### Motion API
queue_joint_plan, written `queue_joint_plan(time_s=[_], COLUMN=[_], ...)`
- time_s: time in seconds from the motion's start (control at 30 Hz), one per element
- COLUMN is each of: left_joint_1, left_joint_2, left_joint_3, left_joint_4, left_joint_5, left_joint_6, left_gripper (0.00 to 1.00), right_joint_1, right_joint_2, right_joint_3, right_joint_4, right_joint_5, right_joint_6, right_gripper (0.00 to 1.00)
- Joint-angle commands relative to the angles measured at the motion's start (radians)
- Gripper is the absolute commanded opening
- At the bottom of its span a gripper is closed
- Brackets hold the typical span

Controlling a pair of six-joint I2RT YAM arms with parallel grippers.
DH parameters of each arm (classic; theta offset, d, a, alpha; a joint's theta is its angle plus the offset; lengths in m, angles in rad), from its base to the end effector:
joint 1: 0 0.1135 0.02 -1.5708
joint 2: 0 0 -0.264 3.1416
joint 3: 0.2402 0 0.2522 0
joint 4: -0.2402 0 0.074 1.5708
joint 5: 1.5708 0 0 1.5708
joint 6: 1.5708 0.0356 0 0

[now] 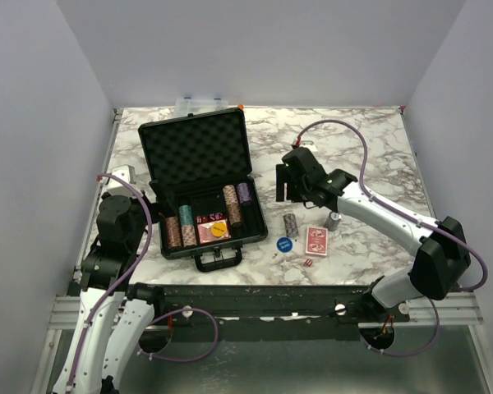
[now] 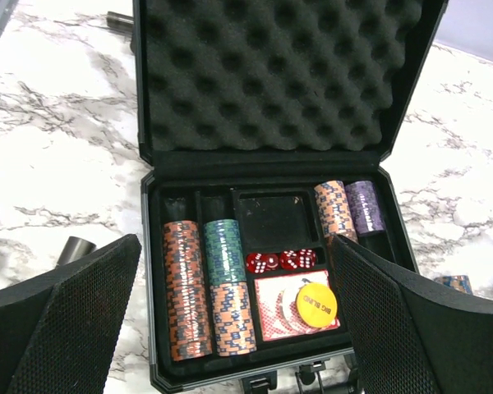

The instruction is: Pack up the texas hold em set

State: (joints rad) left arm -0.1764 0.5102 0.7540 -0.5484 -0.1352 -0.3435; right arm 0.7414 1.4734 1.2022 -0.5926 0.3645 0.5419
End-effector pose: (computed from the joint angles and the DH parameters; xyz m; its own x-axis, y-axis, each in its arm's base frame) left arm 0.1161 -0.0158 0.3270 -0.2939 -0.2866 -0.9119 -0.0549 0.9575 -0.2832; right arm 0.2417 0.2041 0.2869 -0.7178 -0.0038 -0.6963 -0.1050 0.9891 0.1028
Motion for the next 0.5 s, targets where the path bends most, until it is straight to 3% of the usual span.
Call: queue_joint_plan(time_s=[0.0, 0.3, 0.47], left_joint_1=[-0.006, -0.021, -0.022], left_joint_2=[0.007, -0.007, -0.097], left_joint_3=[0.004, -0.002, -0.025], left_joint_4=[-0.001, 0.001, -0.057], left_joint_5=[0.07, 0.021, 0.131], left_joint_6=[-0.027, -0.031, -0.062], left_gripper=[0.98, 0.97, 0.97], right_joint_1=[-0.065, -0.067, -0.066], right_joint_2=[0.039, 0.058, 0.091], right_joint_3=[-0.07, -0.143, -0.184], right_joint_4=[0.057, 0.064, 0.064], right_joint_5=[-0.174, -0.203, -0.203], right_joint_6=[-0.019, -0.004, 0.012], right_gripper=[0.76, 0.74, 0.71])
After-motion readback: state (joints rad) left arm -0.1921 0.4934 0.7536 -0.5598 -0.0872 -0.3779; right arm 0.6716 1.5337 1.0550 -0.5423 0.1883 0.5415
